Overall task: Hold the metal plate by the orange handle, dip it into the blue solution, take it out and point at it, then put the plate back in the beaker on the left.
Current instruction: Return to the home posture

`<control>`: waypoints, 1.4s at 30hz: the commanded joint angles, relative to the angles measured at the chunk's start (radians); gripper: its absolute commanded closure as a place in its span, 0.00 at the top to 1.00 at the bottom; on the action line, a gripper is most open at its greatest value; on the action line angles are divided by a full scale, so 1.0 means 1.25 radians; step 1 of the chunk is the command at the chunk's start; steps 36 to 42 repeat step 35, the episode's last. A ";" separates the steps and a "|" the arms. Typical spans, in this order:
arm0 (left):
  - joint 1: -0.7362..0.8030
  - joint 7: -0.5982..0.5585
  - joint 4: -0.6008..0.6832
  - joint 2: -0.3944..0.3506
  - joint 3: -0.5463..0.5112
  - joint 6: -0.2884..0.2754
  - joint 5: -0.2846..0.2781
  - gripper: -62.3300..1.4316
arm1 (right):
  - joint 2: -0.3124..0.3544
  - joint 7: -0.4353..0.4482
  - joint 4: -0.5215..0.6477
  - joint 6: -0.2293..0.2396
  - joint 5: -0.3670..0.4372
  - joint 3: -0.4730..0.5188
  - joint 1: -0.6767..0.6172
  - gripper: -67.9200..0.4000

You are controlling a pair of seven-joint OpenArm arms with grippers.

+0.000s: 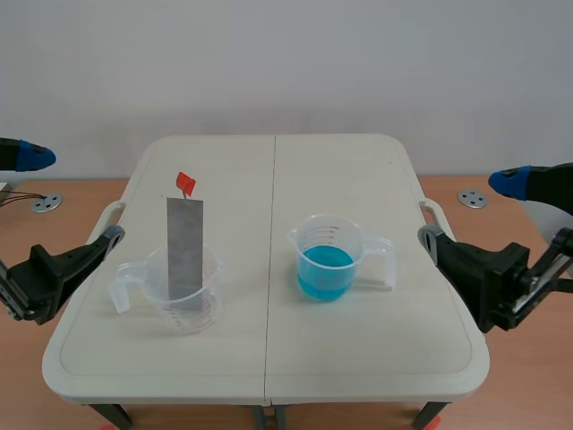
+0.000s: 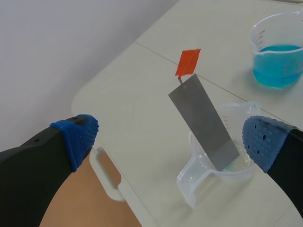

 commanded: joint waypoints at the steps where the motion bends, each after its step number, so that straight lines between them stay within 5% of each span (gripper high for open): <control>1: -0.002 -0.005 0.009 -0.003 0.003 0.000 -0.009 1.00 | 0.002 0.015 0.015 0.000 0.011 0.008 0.003 0.90; 42: -0.034 0.010 0.009 -0.003 0.051 0.000 -0.011 1.00 | -0.002 -0.014 0.015 0.001 0.007 0.015 -0.001 0.90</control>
